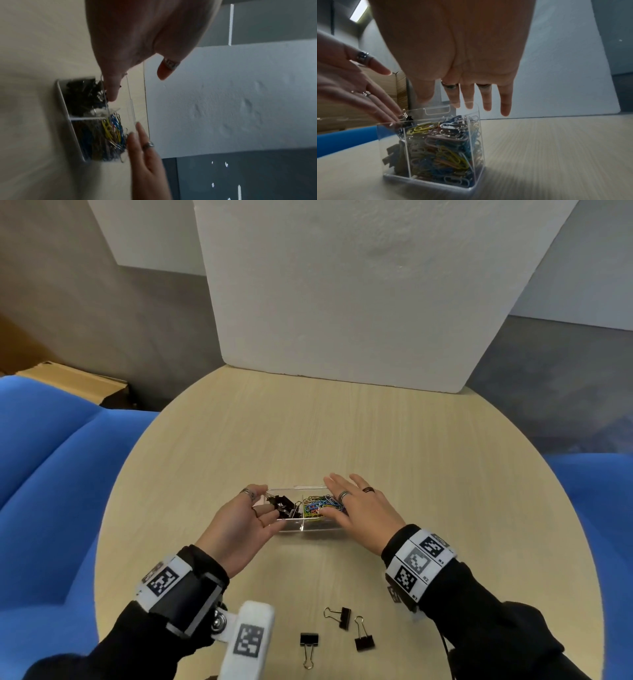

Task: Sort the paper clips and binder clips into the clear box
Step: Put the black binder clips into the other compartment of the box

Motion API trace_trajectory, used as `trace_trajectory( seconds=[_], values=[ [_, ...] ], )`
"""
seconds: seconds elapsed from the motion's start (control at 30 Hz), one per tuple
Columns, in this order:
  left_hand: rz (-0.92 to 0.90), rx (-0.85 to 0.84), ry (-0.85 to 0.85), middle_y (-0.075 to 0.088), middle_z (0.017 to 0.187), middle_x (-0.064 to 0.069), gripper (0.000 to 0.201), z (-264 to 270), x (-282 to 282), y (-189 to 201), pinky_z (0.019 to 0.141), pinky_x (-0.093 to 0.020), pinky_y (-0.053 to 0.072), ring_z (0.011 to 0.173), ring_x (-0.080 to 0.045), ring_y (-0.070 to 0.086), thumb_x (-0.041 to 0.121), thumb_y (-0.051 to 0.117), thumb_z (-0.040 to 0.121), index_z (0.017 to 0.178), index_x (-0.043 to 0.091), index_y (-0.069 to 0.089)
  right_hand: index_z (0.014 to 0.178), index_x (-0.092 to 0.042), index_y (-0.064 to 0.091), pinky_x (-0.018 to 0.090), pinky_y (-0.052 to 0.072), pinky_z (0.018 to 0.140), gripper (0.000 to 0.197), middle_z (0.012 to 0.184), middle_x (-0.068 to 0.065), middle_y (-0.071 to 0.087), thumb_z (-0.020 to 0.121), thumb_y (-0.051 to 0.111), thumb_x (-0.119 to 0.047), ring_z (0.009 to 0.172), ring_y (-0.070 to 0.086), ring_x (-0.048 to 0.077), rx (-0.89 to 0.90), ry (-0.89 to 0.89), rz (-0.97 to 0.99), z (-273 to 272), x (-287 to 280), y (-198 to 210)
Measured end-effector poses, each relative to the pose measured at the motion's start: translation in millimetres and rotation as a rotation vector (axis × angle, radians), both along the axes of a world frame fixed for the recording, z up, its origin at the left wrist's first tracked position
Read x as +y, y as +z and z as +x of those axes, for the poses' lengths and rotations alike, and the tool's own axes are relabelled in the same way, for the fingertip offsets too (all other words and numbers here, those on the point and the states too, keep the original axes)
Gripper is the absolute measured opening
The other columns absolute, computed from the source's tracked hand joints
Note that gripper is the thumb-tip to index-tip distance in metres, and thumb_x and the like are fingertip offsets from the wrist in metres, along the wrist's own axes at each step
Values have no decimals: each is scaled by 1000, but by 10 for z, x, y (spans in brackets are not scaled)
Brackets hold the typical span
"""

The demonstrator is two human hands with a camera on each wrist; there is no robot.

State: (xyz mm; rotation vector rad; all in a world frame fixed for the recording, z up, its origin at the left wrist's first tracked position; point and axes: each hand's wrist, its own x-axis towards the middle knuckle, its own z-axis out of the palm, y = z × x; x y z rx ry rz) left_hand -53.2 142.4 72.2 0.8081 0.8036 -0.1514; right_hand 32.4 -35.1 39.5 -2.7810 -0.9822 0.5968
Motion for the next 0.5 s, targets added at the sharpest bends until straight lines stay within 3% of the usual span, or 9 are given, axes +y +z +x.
trace_trajectory(
  seconds=[0.07, 0.17, 0.27, 0.3, 0.37, 0.43, 0.5],
  values=[
    [198, -9, -116, 61, 100, -7, 16, -60, -23, -6, 89, -33, 47, 96, -16, 58, 14, 43, 96, 104, 12, 57, 146, -24, 19, 37, 18, 113, 60, 155, -6, 12, 95, 28, -53, 141, 9, 18, -11, -58, 110, -47, -65, 9],
    [573, -78, -308, 60, 117, 0, 31, -184, -31, -77, 99, -35, 44, 114, -14, 54, 12, 48, 94, 124, 17, 52, 132, -20, 45, 34, 36, 101, 57, 133, 0, 45, 90, 27, -55, 122, 39, 15, -143, -143, 407, -199, -216, -10],
    [922, -230, -408, 63, 112, 10, 27, -344, -31, -169, 90, -16, 44, 108, -1, 57, 9, 50, 92, 113, 25, 58, 111, -20, 60, 23, 40, 83, 45, 106, -5, 56, 89, 33, -48, 95, 48, 6, -158, -121, 536, -373, -390, -71],
    [1008, -281, -421, 64, 107, 14, 27, -401, -43, -194, 83, -10, 44, 103, 3, 57, 8, 51, 91, 108, 27, 59, 110, -22, 60, 20, 38, 80, 41, 104, -7, 55, 88, 36, -47, 90, 47, 4, -83, -86, 509, -427, -444, -98],
    [1098, -375, -495, 64, 98, 17, 25, -511, -71, -245, 76, -10, 46, 97, 3, 57, 13, 55, 87, 101, 33, 60, 117, -30, 56, 19, 39, 80, 33, 110, -10, 49, 87, 49, -44, 92, 46, 2, 140, 6, 369, -530, -555, -183],
    [1112, -424, -737, 61, 96, 17, 27, -604, -122, -338, 73, -14, 47, 92, 0, 57, 21, 58, 80, 100, 38, 56, 124, -37, 49, 23, 42, 89, 44, 118, -10, 41, 82, 61, -44, 101, 44, 4, 307, 102, 212, -621, -642, -291],
    [1136, -419, -1085, 53, 104, 18, 33, -692, -212, -475, 73, -9, 44, 88, 2, 53, 26, 63, 79, 107, 39, 52, 126, -40, 46, 26, 41, 93, 55, 124, -8, 37, 76, 66, -48, 109, 40, 7, 352, 154, 113, -720, -684, -385]
  ],
)
